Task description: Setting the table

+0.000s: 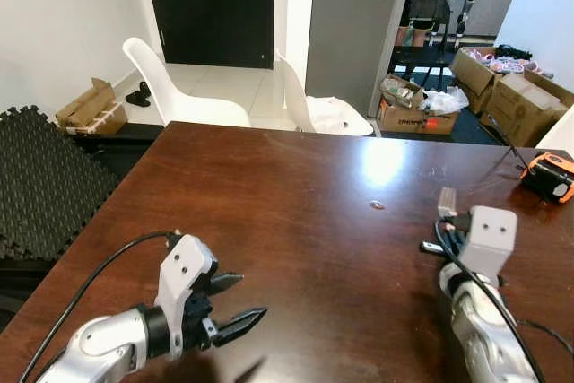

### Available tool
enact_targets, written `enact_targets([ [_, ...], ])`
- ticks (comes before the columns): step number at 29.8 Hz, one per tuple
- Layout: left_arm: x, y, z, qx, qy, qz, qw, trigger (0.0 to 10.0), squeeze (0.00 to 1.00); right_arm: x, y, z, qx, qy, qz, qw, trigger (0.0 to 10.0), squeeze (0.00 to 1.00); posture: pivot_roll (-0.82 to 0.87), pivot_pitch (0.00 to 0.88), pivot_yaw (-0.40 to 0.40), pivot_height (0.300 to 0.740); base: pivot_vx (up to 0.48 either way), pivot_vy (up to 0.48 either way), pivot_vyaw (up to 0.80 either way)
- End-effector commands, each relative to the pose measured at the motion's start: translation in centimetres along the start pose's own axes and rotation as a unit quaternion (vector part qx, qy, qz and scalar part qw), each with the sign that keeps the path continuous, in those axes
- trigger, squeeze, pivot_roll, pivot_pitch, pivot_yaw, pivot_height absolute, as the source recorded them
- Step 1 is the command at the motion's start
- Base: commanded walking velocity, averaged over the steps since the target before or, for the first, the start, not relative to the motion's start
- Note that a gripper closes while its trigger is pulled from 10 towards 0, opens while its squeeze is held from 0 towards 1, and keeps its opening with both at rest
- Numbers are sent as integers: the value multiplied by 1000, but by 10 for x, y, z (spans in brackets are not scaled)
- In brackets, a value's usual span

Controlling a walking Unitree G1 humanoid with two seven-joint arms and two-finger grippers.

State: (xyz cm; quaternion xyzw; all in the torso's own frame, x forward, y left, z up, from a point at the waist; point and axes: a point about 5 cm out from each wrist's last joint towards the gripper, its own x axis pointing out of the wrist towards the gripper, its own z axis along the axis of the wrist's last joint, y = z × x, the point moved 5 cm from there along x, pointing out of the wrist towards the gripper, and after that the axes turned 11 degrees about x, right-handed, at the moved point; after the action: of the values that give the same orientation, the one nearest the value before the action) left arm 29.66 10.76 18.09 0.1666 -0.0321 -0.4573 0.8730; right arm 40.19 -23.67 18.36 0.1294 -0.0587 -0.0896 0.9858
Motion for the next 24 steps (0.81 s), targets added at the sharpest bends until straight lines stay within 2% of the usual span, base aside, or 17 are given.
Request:
enact_targets([
  [1,2,-5,2,3,2,-16,1000,10000,0,2,6,-14,6,33,13,999,10000,0,47,150,113,740,0,0,0],
  [3,4,-5,3,6,2,-17,1000,10000,0,4,9,-15,10,35,10,999,10000,0,49,150,113,740,0,0,0],
  [6,10,-4,9,14,-6,-24,1000,10000,0,1,23,-20,10,39,15,999,10000,0,53,154,108,740,0,0,0],
  [8,13,-4,13,13,-13,-30,999,10000,0,-4,26,-26,11,48,9,999,10000,0,56,153,106,740,0,0,0],
  [10,21,-5,22,18,-26,-48,998,10000,0,-13,36,-37,16,62,11,998,10000,0,54,154,109,740,0,0,0],
  [12,25,-5,26,22,-32,-57,998,10000,0,-15,44,-44,40,77,15,996,10000,0,42,150,117,740,0,0,0],
  [13,29,-6,28,23,-37,-64,997,10000,0,-13,49,-44,42,77,13,996,10000,0,38,147,121,740,0,0,0],
  [18,32,-7,28,24,-37,-66,997,10000,0,-2,55,-38,46,69,-8,997,10000,0,37,144,117,740,0,0,0],
  [24,30,-11,25,17,-34,-67,997,10000,0,-4,67,-41,37,89,5,995,10000,0,41,152,101,740,0,0,0],
])
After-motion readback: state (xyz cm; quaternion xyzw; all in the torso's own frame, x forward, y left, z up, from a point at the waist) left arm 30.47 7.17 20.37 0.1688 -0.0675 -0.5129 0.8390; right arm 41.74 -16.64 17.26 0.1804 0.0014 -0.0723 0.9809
